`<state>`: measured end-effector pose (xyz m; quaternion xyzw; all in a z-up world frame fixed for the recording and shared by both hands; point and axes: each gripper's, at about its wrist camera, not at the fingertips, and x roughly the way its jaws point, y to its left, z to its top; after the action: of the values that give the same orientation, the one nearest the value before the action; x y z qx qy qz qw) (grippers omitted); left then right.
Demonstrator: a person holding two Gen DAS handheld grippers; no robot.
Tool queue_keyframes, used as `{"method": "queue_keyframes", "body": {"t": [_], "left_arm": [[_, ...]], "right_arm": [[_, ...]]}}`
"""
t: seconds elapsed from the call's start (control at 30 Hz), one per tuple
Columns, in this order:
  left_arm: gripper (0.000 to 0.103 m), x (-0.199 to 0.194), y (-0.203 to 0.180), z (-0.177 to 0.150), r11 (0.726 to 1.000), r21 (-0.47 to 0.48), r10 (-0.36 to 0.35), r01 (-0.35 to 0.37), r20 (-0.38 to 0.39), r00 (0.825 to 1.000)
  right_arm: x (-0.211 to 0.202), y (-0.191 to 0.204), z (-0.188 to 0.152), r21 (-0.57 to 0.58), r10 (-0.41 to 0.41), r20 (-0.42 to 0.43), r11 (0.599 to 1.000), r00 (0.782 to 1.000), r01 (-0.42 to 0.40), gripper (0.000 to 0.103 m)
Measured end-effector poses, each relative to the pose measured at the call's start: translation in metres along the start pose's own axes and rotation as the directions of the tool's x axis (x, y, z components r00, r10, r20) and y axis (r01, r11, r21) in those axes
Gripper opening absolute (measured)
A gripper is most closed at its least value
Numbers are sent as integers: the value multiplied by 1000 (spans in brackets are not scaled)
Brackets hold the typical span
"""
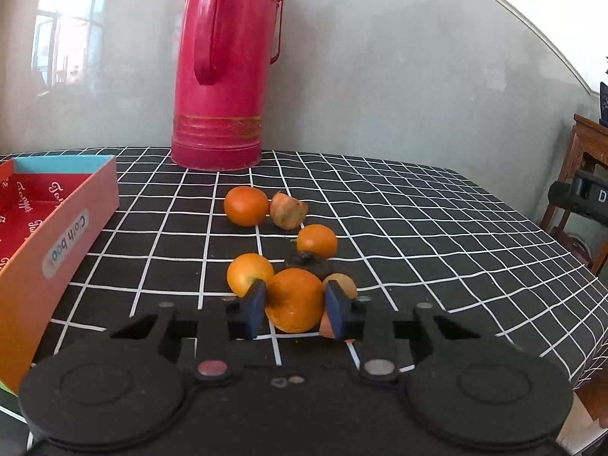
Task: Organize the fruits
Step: 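Reach the left gripper to the large orange and close on it, then carry the large orange with the left gripper into the box and release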
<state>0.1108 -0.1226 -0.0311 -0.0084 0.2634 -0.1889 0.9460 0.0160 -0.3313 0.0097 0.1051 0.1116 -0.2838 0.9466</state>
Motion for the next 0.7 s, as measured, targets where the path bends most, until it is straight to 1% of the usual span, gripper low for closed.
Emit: {"method": "queue_keyframes", "body": {"t": [0.07, 0.17, 0.23, 0.33, 0.43, 0.5, 0.7], "left_arm": [[24, -2, 1, 0, 1000, -2, 3, -3, 9, 1000], [24, -8, 0, 2, 999, 32, 26, -28, 52, 998], [24, -12, 1, 3, 999, 39, 31, -34, 73, 997], [24, -21, 4, 6, 996, 50, 66, -72, 120, 991], [24, -35, 13, 12, 992, 47, 111, -121, 181, 977], [24, -42, 24, 17, 987, 29, 149, -158, 207, 967], [24, -62, 57, 26, 959, -32, 282, -283, 242, 928]], "right_arm": [[0, 1, 0, 3, 5, -1, 1000, 1000, -5, 103], [-1, 3, 0, 7, 16, 0, 1000, 1000, -16, 103], [-1, 5, -1, 5, 23, 0, 1000, 1000, -23, 103], [-1, 8, -1, 0, 37, -4, 999, 999, -37, 103], [-2, 11, -1, 0, 48, -5, 999, 999, -48, 103], [-2, 15, 0, 5, 61, -8, 998, 998, -61, 103], [-5, 29, -1, -5, 90, -8, 996, 996, -90, 103]]}}
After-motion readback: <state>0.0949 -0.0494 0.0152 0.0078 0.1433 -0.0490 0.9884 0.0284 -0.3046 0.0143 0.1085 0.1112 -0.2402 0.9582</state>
